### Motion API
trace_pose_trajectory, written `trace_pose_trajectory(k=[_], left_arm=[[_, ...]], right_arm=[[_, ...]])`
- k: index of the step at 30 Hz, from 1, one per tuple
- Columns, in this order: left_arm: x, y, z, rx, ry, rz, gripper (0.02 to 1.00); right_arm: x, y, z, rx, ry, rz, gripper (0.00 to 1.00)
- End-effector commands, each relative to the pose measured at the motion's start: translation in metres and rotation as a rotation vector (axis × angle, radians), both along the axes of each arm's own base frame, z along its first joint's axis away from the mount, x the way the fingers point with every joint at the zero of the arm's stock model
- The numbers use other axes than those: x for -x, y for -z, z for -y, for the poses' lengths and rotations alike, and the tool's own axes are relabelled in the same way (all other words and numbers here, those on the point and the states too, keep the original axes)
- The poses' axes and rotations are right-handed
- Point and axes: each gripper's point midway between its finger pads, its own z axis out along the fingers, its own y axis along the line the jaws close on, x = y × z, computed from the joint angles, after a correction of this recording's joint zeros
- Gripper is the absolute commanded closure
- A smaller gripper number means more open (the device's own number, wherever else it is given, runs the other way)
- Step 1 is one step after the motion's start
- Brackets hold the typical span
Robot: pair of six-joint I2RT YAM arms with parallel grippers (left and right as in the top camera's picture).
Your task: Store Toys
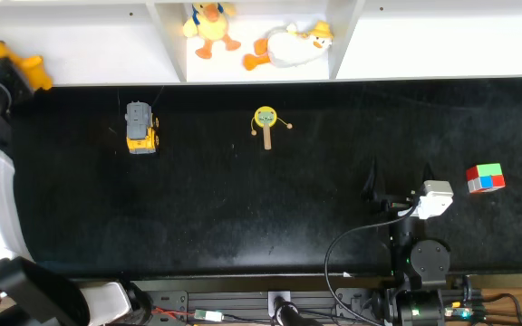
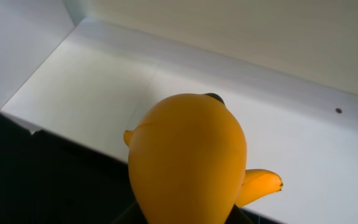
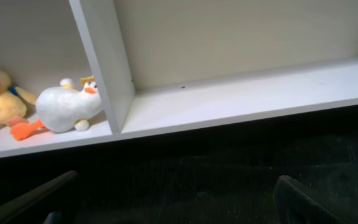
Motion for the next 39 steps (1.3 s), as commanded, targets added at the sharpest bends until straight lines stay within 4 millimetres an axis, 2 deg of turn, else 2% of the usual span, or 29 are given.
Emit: trace_pose_trajectory(k=[1,18,21,35,39], left_arm=[[-0.016,-0.017,0.001,-0.014,-0.01,0.049,0.982],[-0.03,-0.02,0.022,-0.056,-0.004,0.042,0.982],[-0.029,-0.019,0.021,-0.053,-0.016,0.041,0.98],[-0.015,0.002,0.018,-0.018,-0.048,-0.052,0.982],[-0.006,0.0,0.019,-0.023,-0.059,-0.06,0.982]], right_arm=[[0.0,0.004,0.001,-0.004,0.006,-0.002,0.005],[0.0,0.004,0.001,-0.004,0.006,-0.002,0.005],[0.0,0.004,0.001,-0.004,0.006,-0.002,0.005],[0.0,0.004,0.001,-0.004,0.006,-0.002,0.007],[0.0,0.004,0.001,-0.004,0.006,-0.002,0.005]])
